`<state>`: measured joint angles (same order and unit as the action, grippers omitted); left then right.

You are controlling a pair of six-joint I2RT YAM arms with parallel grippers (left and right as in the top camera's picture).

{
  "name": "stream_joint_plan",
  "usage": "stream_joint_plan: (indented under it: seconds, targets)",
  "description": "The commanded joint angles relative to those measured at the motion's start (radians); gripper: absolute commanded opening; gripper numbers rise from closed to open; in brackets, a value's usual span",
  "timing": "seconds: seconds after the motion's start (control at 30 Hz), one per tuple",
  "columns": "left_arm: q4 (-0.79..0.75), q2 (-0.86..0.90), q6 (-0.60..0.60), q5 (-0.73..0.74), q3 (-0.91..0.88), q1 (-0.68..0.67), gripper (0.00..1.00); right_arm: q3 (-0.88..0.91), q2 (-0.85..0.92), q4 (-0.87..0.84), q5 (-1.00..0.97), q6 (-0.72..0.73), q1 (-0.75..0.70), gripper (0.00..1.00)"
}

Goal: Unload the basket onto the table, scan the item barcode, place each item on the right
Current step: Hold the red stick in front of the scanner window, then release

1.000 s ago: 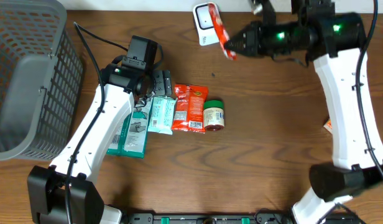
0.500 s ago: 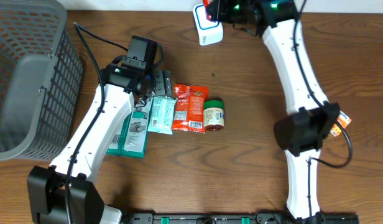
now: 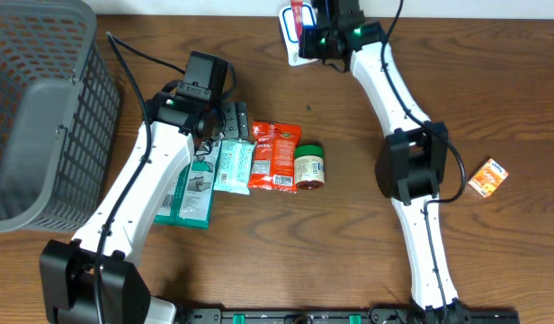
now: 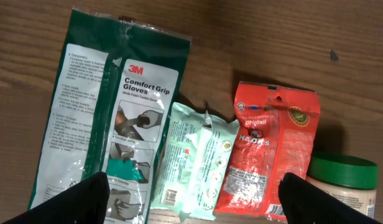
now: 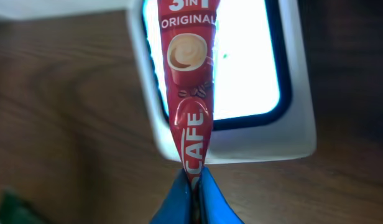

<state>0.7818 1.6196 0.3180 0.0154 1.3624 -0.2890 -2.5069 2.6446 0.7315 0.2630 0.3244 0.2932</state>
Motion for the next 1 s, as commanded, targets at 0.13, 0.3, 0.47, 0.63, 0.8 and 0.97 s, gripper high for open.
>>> stream_joint_plan:
  seconds: [0.13, 0.3, 0.47, 0.63, 0.8, 0.97]
  targets:
    - [0.002, 0.002, 0.009, -0.016, -0.003, 0.003, 0.88, -0.018, 0.008, -0.001, -0.077, -0.061, 0.008, 0.01]
    - [0.002, 0.002, 0.009, -0.017, -0.003, 0.003, 0.87, -0.018, 0.007, 0.013, -0.077, -0.061, 0.008, 0.01]
    - [0.002, 0.002, 0.009, -0.016, -0.003, 0.003, 0.88, -0.018, -0.016, 0.022, -0.07, -0.064, 0.008, 0.01]
    - [0.002, 0.002, 0.009, -0.016, -0.003, 0.003, 0.88, -0.018, -0.064, 0.032, -0.023, -0.099, 0.007, 0.01]
    - [0.002, 0.002, 0.009, -0.016, -0.003, 0.003, 0.87, -0.018, -0.154, 0.091, -0.022, -0.102, 0.003, 0.01]
    - [0.002, 0.002, 0.009, -0.016, -0.003, 0.003, 0.88, -0.018, -0.274, 0.246, -0.022, -0.101, -0.012, 0.01]
